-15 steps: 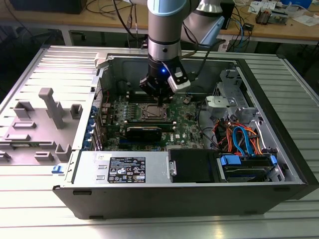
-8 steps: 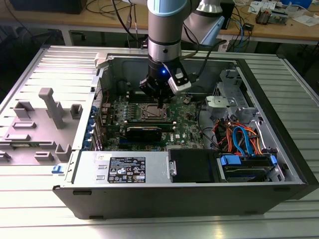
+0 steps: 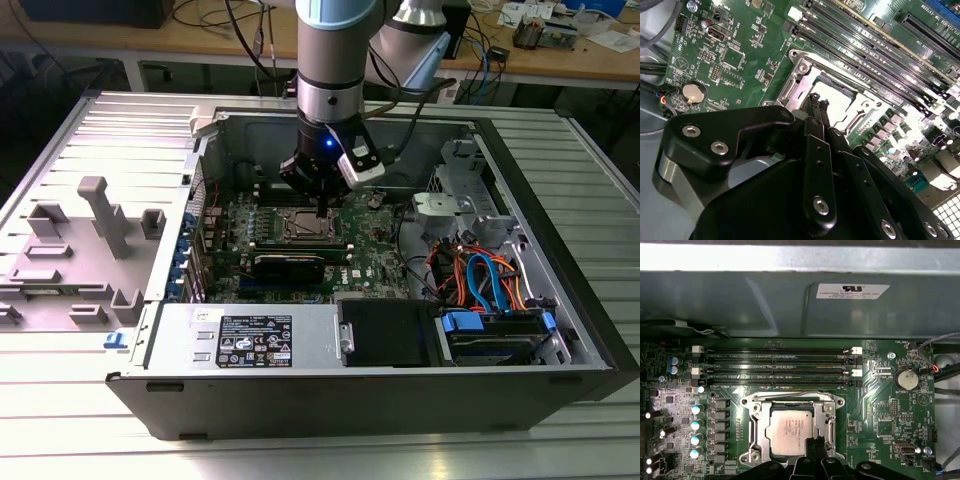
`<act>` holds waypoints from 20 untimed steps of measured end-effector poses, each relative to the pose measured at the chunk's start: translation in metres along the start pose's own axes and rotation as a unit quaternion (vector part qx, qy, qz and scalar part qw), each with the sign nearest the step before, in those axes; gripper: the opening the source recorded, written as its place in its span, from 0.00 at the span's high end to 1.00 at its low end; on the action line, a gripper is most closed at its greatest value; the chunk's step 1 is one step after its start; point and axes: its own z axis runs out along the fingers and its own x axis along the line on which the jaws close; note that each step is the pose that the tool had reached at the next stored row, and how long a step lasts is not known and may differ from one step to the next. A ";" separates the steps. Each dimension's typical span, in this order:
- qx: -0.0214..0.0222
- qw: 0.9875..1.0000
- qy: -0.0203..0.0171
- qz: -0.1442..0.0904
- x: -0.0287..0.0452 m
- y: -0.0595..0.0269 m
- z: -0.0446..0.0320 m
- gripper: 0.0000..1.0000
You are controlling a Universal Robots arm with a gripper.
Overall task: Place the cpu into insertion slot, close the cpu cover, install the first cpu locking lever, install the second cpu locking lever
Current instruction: 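Install the second cpu locking lever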
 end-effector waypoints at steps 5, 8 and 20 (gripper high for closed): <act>0.000 1.000 0.000 0.000 0.0000 -0.0026 -0.0001 0.89; 0.000 1.000 0.000 0.000 0.0000 -0.0027 -0.0001 0.89; 0.000 1.000 0.000 0.000 0.0000 -0.0034 -0.0003 0.89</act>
